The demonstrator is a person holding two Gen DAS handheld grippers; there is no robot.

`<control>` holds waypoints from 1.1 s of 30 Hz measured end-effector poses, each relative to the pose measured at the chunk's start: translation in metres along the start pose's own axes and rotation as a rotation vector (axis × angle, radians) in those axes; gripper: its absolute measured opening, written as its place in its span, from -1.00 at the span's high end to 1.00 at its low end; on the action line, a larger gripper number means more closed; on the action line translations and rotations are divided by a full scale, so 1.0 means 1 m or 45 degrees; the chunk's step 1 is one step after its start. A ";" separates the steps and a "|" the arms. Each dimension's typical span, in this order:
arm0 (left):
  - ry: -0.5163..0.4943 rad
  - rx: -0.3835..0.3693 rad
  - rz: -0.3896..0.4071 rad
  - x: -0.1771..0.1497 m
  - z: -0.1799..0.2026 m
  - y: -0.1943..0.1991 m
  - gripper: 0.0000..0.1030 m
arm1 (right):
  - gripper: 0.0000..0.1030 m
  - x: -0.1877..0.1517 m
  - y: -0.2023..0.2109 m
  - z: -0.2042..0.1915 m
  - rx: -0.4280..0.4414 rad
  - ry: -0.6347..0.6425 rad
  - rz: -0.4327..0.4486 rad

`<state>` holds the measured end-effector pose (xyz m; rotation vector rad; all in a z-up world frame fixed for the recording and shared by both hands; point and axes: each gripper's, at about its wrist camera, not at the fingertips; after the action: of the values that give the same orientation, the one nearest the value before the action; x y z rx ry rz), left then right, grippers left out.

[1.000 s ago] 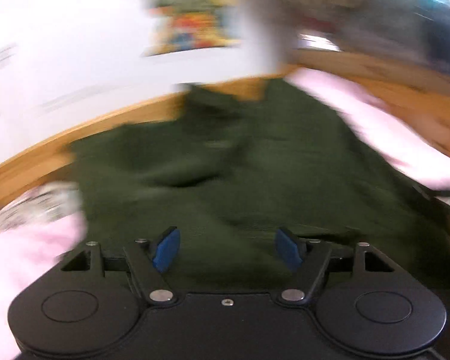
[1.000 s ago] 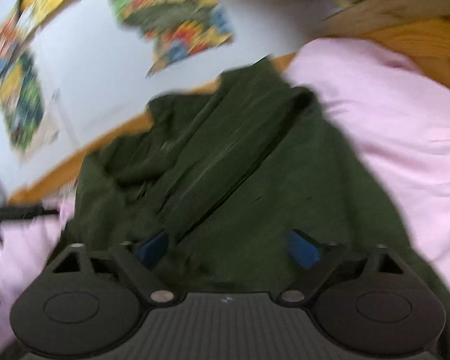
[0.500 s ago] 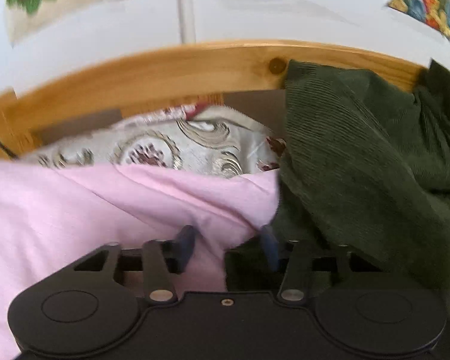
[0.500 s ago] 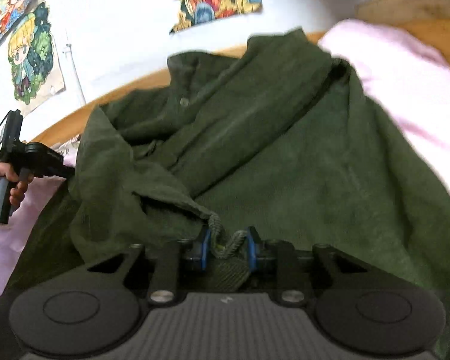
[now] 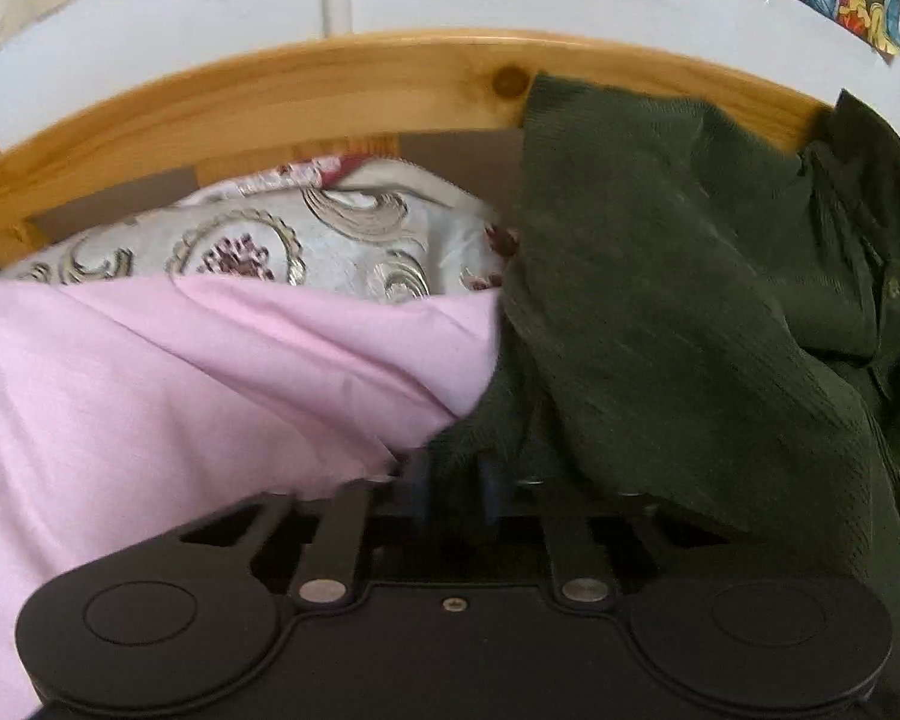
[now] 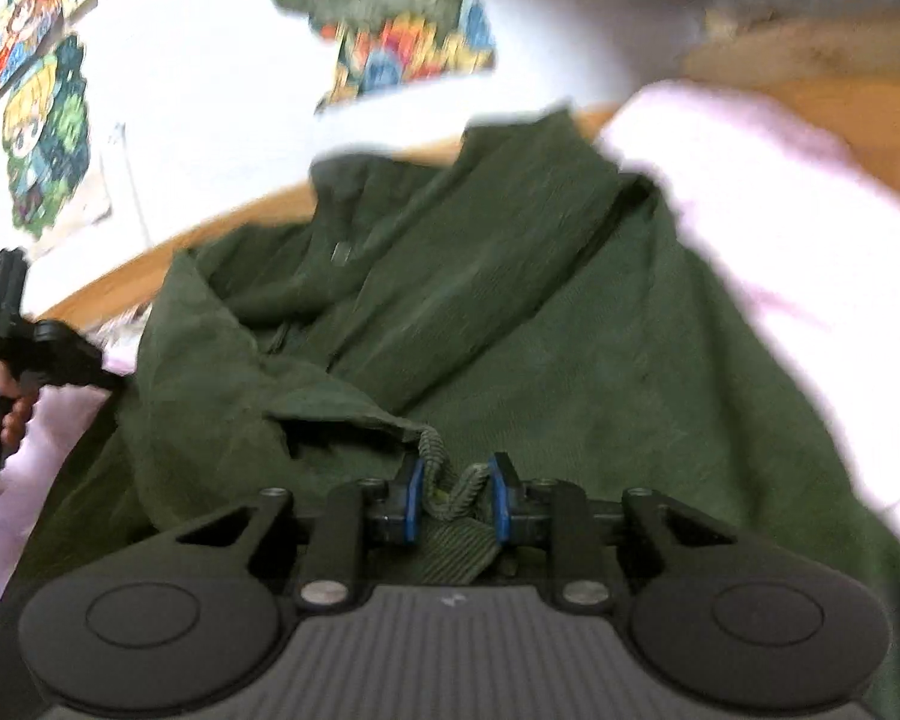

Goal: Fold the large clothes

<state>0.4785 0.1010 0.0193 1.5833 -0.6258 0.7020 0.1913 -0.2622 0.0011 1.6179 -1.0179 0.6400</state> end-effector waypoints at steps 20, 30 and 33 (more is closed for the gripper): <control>0.030 -0.034 0.246 0.028 0.022 0.075 -0.43 | -0.81 0.008 0.007 0.016 -0.062 -0.010 0.033; -0.024 -0.275 0.297 0.150 0.160 0.097 -0.92 | -0.96 -0.002 0.000 0.024 -0.035 -0.019 0.085; -0.084 -0.225 0.237 0.163 0.202 0.068 -0.68 | -0.96 -0.006 -0.004 0.025 -0.016 -0.017 0.072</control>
<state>0.5553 -0.1079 0.1687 1.4010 -0.8681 0.7134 0.1899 -0.2838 -0.0129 1.5888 -1.0783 0.6603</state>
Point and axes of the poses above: each gripper's, at about its wrist camera, not at the fingertips, and y roughly against the way its jaws point, z to its right, x to its top, and after that the axes turned 7 degrees about x, right-handed
